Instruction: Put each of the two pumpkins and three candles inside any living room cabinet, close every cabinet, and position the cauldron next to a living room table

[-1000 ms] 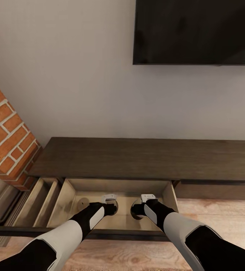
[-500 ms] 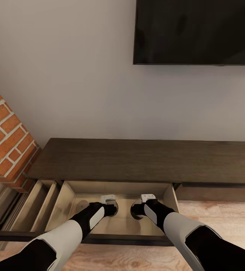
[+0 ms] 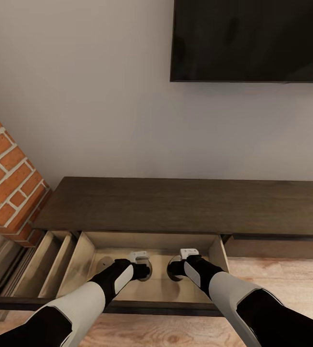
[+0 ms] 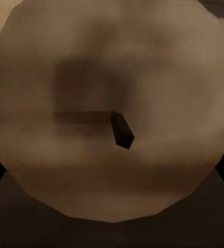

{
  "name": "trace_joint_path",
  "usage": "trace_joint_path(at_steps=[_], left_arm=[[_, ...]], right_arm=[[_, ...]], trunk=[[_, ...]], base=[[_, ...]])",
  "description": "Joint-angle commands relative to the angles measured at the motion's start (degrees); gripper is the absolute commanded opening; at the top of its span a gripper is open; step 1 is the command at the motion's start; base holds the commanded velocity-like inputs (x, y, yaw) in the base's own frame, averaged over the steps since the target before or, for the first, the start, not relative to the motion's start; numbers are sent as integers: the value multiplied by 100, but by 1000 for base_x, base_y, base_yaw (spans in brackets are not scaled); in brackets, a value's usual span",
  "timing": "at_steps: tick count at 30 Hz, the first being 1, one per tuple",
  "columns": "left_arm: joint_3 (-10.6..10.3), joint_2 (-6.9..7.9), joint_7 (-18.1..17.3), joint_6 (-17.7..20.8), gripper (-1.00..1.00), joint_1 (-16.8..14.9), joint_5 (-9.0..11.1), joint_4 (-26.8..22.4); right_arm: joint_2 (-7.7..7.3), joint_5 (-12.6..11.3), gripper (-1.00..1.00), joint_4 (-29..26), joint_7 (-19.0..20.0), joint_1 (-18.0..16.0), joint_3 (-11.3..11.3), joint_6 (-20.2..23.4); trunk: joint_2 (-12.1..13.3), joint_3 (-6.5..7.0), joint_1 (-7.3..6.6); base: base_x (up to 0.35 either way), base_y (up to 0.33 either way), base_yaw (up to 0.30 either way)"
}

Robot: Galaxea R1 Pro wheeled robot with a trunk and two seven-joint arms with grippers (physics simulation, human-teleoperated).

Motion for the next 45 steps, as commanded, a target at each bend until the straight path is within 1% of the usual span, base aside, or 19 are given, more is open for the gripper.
trace_joint_path(at_steps=[1,19,45], left_arm=[[-20,0,34,31,-100,-3,35,-14],[-20,0,32,40,-100,-2,35,-19],[-20,0,32,40,-100,-2,35,-28]], right_arm=[[0,-53,-100,-12,-35,-2,41,29],[0,-53,-100,-12,-35,-2,41,29],[0,-70,-100,-14,-35,-2,32,29]], trunk=[[-43,-22,22],[-765,-345,417],[-765,-345,417]], base=[[0,0,0],[0,0,0],[0,0,0]])
